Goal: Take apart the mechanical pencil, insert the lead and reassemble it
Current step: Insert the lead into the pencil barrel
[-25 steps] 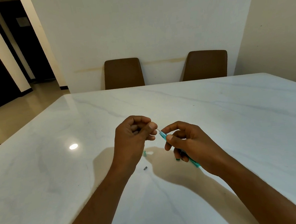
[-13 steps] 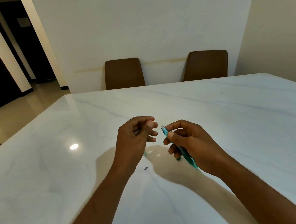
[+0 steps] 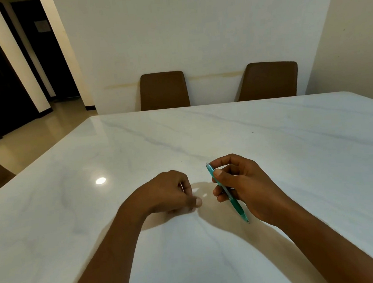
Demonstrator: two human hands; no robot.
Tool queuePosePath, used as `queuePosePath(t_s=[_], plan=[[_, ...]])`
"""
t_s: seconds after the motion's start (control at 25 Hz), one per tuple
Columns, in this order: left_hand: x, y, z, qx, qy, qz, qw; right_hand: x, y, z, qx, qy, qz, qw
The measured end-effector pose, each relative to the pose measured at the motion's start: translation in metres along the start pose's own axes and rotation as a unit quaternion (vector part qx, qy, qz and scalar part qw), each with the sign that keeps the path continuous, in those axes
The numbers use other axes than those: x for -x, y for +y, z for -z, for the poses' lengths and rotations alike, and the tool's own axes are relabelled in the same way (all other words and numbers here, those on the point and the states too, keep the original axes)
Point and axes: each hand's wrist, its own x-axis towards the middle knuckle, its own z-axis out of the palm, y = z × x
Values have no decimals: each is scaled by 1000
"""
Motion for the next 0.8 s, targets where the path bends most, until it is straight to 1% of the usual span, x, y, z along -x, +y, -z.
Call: queuePosePath(t_s=[0.08, 0.32, 0.36, 0.4, 0.44, 0.48, 0.56, 0.64, 0.8], plan=[[5, 3, 1, -53, -31, -20, 998, 0, 0, 0, 6, 1, -2, 1000], [11, 4, 1, -104, -49, -69, 991, -1, 0, 0, 5, 0, -4, 1000], [12, 5, 1, -72, -31, -73, 994, 0, 0, 0, 6, -1, -3, 1000], [11, 6, 1, -8, 0, -75, 997, -1, 0, 0, 4, -1, -3, 1000], [11, 8, 2, 76, 44, -82, 993, 0, 0, 0, 3, -1, -3, 1000], [9, 10, 2, 164, 87, -95, 978, -1, -1, 0, 4, 0, -4, 1000], [7, 15, 1, 296, 137, -114, 938, 0, -1, -1, 11, 1, -4, 1000], [4, 18, -4, 359, 159, -111, 913, 0, -1, -1, 13, 0, -1, 1000], [-2, 21, -13, 434, 182, -97, 877, -1, -1, -1, 15, 1, 11, 1000]])
